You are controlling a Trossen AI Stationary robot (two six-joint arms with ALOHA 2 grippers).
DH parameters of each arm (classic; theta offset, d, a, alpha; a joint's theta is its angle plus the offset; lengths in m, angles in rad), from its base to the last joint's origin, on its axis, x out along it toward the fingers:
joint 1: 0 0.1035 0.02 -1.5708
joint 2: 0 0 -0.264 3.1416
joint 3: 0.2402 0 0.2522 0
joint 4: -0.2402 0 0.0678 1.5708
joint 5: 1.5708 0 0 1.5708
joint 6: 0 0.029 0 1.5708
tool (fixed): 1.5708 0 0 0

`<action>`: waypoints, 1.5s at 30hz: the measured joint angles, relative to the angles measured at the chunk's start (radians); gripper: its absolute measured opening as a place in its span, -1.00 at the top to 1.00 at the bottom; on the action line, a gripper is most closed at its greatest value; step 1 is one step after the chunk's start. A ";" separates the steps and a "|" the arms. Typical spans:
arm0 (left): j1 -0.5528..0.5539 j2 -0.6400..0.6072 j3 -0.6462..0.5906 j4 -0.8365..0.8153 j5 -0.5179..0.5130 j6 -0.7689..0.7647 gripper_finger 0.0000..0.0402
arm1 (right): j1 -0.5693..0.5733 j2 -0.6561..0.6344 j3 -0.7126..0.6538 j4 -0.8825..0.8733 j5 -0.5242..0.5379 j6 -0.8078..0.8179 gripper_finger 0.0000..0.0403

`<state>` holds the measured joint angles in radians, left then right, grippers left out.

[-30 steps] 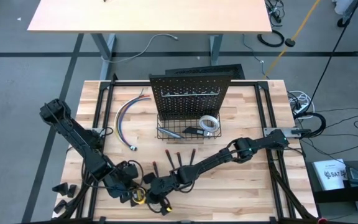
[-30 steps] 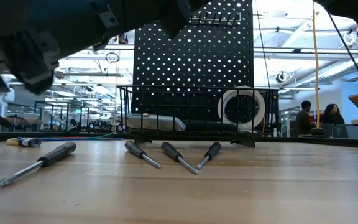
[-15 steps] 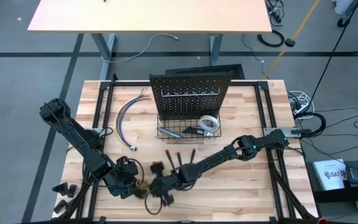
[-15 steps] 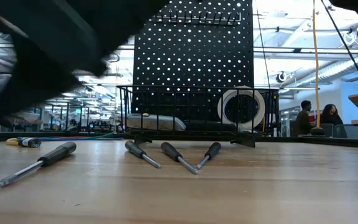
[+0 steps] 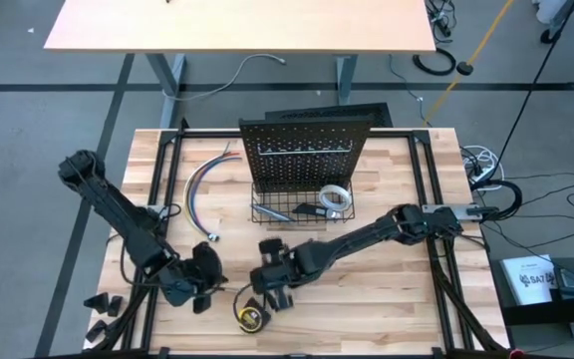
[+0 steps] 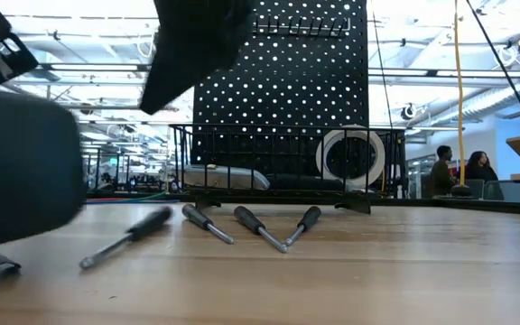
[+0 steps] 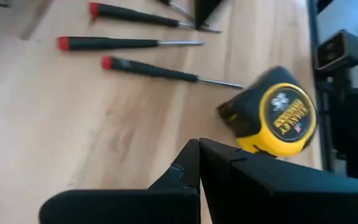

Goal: Hang tools onto peg board
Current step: Hang the tape measure onto the pegboard

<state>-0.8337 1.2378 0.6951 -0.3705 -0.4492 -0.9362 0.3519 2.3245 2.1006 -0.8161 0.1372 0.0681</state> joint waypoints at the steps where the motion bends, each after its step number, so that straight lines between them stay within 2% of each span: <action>1: -0.010 0.011 -0.001 0.035 -0.001 0.001 0.98 | 0.010 0.003 -0.001 -0.009 -0.054 0.006 1.00; 4: -0.050 0.060 0.000 0.150 0.002 0.029 0.98 | 0.042 0.006 -0.004 -0.059 -0.118 0.021 1.00; 8: -0.099 0.131 0.000 0.301 0.029 0.169 0.98 | 0.062 0.005 -0.003 -0.095 -0.113 0.044 1.00; 12: -0.120 0.187 -0.001 0.339 0.033 0.236 0.98 | 0.072 -0.001 -0.003 -0.124 -0.077 0.097 1.00; 18: -0.124 0.281 -0.001 0.362 0.046 0.151 0.98 | 0.134 -0.013 -0.006 -0.117 0.115 0.160 1.00; 23: -0.124 0.331 0.007 0.386 0.047 0.252 0.98 | 0.204 -0.014 -0.018 -0.129 0.491 0.135 1.00; 25: -0.125 0.334 0.034 0.385 0.040 0.348 0.98 | 0.220 -0.015 -0.018 -0.128 0.547 0.110 1.00; 29: -0.131 0.334 0.102 0.374 0.038 0.586 0.98 | 0.232 -0.015 -0.018 -0.117 0.492 0.130 1.00; 33: -0.145 0.334 0.161 0.360 0.065 0.726 0.98 | 0.239 -0.015 -0.018 -0.060 0.439 0.163 1.00; 39: -0.151 0.341 0.246 0.359 0.067 0.840 0.95 | 0.247 -0.014 -0.018 0.026 0.434 0.115 1.00; 45: -0.133 0.375 0.323 0.338 0.106 0.840 0.87 | 0.244 -0.014 -0.018 0.031 0.433 0.090 1.00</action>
<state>-0.9672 1.6131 1.0185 -0.0325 -0.3431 -0.0962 0.5959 2.3104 2.0827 -0.7847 0.5703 0.1579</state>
